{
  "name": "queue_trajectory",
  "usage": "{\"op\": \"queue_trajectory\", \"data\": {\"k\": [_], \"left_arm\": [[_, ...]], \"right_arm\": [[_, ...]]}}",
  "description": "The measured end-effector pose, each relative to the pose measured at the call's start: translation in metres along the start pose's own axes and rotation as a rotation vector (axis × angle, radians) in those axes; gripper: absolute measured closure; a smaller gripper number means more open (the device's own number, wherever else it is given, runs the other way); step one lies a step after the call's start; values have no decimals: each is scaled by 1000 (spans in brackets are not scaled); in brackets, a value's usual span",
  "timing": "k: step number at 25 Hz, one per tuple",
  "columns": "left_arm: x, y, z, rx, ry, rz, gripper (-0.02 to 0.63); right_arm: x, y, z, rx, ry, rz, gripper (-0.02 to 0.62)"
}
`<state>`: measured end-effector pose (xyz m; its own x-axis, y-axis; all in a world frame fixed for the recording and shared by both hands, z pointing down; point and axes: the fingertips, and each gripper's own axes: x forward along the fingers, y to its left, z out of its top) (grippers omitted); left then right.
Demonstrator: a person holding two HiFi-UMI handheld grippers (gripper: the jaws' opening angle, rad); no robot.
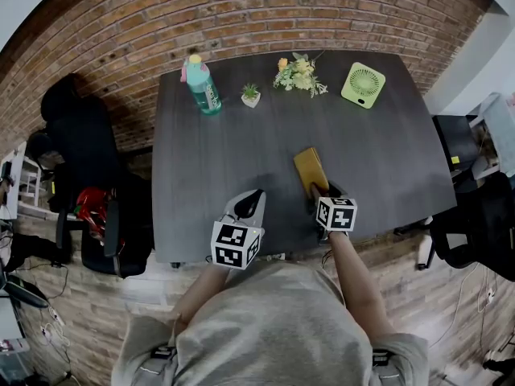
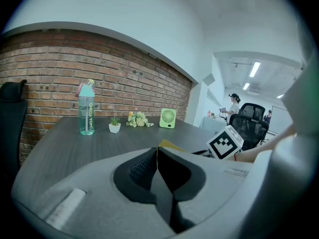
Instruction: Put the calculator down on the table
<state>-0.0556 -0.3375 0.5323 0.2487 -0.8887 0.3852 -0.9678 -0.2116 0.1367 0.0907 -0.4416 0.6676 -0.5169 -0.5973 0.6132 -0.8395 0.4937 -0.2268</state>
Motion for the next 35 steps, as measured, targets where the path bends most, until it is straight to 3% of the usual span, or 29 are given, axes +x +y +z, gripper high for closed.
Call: {"op": "queue_trajectory", "data": {"k": [26, 35], "left_arm": [[4, -7, 7, 28, -3, -27, 588], [0, -3, 5, 24, -5, -27, 588]], "right_arm": [[1, -17, -3, 32, 10, -53, 371], [0, -23, -4, -17, 5, -105, 373]]}}
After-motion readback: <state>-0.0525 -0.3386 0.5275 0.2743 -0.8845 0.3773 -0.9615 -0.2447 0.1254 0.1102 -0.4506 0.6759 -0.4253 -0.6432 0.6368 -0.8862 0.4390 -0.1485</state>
